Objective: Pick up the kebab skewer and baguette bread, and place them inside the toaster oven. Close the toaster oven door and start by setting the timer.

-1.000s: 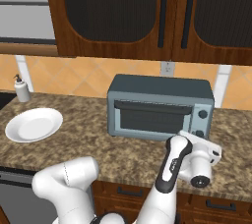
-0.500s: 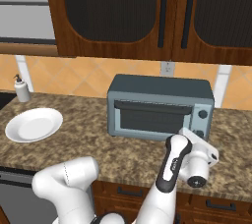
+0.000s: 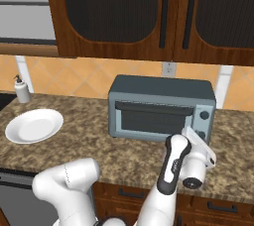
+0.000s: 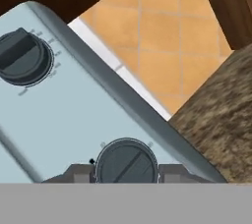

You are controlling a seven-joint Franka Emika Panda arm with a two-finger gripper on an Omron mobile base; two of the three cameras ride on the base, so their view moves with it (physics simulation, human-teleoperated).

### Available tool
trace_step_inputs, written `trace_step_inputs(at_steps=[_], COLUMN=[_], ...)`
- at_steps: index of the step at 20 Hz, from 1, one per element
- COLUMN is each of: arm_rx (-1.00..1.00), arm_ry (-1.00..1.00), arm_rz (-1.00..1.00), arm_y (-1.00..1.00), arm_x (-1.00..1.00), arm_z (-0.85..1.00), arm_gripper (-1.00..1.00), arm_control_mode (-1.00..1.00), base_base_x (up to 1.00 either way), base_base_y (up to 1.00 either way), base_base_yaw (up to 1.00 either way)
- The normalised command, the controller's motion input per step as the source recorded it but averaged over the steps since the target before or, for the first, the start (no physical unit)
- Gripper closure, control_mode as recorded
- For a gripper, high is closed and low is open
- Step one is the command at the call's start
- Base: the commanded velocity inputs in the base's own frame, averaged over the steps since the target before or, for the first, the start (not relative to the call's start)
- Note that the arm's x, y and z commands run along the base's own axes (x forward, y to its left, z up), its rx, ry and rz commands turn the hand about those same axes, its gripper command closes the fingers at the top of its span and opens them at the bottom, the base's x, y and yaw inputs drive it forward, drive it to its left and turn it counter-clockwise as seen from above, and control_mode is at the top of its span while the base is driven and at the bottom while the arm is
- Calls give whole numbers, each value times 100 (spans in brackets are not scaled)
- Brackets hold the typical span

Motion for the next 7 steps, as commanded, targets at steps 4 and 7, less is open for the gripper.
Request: trace_step_inputs(at_steps=[4,7], arm_rx=[20,19], arm_ry=[-6,-5], arm_rz=[-6,-7], arm_y=[0,0], arm_x=[0,0], arm_z=[9,8], arm_gripper=[100,100], arm_control_mode=[-100,-100], base_base_x=[0,0], base_base_y=[0,0], base_base_yaw=[0,0])
